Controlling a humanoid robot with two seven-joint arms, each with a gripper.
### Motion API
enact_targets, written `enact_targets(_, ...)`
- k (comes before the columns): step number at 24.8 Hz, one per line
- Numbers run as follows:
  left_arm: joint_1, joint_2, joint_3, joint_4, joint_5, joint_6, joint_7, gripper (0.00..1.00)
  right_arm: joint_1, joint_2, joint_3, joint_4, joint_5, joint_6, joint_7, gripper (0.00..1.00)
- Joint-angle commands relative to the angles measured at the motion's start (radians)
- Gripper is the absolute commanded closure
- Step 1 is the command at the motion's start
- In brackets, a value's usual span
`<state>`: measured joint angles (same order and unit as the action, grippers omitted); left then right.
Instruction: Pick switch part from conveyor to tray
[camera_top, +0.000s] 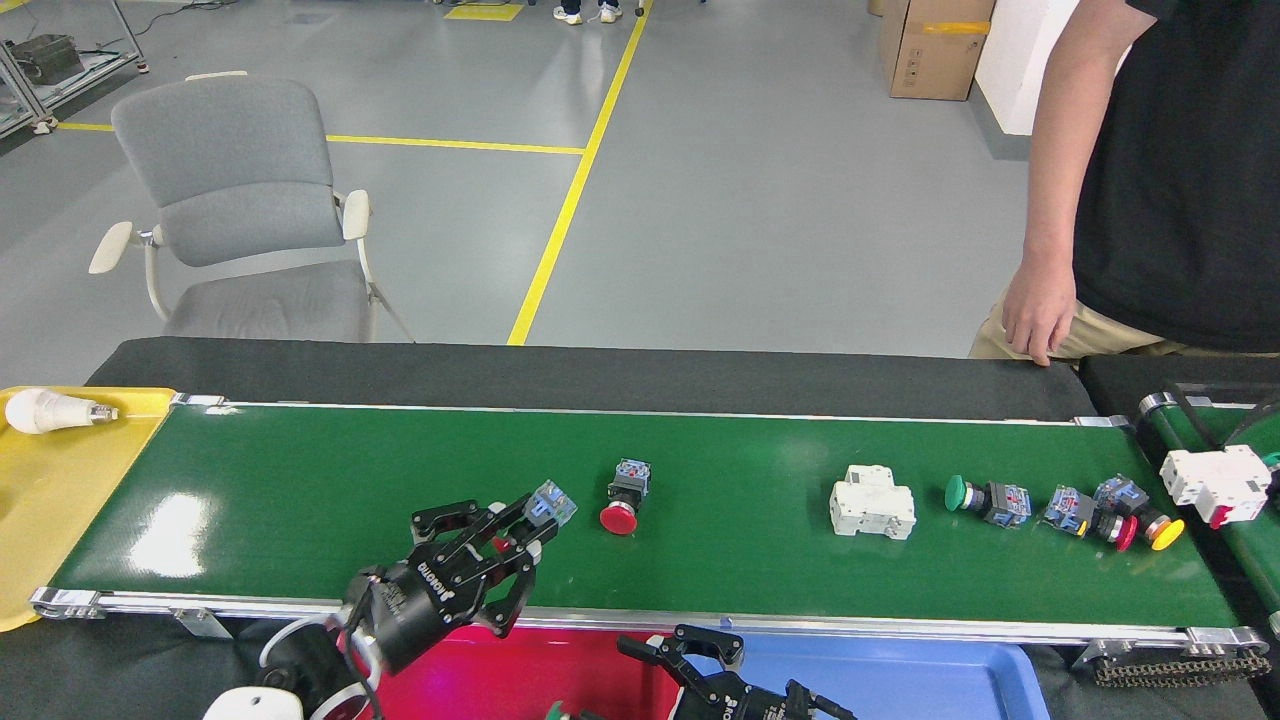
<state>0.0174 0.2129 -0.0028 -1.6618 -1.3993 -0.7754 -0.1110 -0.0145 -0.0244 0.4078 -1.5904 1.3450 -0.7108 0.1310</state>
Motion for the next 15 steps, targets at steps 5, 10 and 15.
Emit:
enact_targets(5,0.197,0.013,0.061,-0.113,0.036,-0.010,0.002,0.09,0.171,0.069,-0.434,-0.119,-0.026,0.117,-0.010,0.00)
enact_targets(10,0.223,-0.009,0.089,-0.113,0.037,-0.010,0.005,0.00,0.321,0.123,-0.816,-0.126,-0.069,0.149,-0.130,0.00)
enact_targets(15,0.199,-0.191,0.310,-0.113,0.029,-0.007,0.007,0.00,0.304,0.119,-0.862,-0.126,-0.049,0.317,-0.154,0.00)
